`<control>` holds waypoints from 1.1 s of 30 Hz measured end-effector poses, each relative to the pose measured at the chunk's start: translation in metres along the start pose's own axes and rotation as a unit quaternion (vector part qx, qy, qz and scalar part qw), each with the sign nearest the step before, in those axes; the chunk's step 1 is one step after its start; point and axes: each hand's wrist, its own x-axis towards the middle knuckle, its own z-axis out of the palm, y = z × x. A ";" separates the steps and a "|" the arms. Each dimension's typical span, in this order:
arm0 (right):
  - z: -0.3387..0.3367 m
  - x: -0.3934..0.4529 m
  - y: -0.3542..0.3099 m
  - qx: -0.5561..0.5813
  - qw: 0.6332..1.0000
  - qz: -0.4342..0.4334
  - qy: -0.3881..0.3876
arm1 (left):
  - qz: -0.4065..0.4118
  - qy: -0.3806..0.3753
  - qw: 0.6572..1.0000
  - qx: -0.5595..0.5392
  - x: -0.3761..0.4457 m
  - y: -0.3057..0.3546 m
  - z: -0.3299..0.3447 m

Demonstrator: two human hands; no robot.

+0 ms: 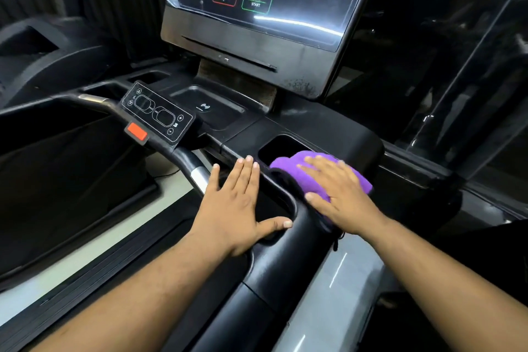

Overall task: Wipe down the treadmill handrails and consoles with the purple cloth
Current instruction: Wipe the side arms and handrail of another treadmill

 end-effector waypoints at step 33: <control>0.030 0.031 -0.204 -0.050 0.987 0.050 -0.146 | -0.045 -0.071 0.983 -0.164 -0.183 -0.018 0.013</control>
